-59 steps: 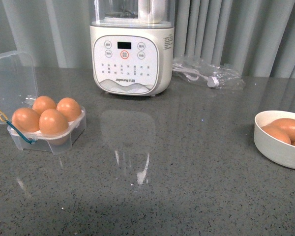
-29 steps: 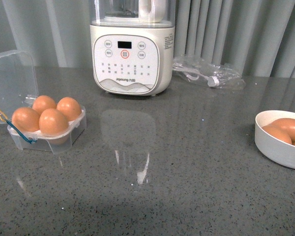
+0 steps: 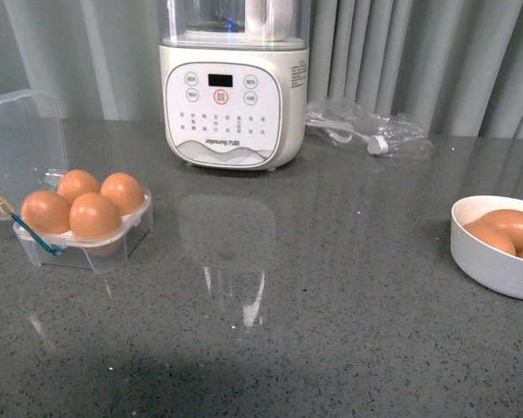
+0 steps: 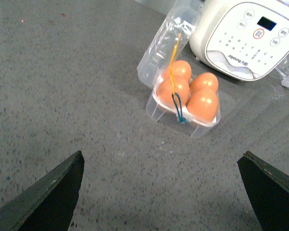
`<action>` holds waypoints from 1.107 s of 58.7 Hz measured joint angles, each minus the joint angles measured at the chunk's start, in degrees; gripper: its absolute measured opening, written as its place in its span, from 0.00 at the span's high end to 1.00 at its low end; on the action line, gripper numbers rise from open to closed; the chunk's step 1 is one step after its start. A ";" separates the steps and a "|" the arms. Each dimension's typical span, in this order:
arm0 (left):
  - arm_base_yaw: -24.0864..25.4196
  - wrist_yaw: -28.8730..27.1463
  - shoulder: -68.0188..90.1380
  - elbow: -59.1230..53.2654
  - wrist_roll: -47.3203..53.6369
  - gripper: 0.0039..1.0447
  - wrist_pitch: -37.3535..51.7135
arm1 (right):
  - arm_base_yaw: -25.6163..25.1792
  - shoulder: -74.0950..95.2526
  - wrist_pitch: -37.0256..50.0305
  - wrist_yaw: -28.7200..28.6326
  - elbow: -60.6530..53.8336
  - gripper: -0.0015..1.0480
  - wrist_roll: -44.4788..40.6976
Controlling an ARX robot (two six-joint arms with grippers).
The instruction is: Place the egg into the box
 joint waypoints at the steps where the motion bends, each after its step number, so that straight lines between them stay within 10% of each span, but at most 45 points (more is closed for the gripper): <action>1: 1.44 1.68 1.40 0.72 0.57 0.06 1.14 | 0.00 0.00 0.00 -0.02 0.00 0.07 0.00; 15: 18.16 18.64 24.20 14.82 6.99 0.06 10.91 | 0.00 0.00 0.00 -0.02 0.00 0.07 0.00; 65: 14.69 14.12 56.17 36.94 11.89 0.06 12.74 | 0.00 0.00 0.00 0.00 0.00 0.07 0.00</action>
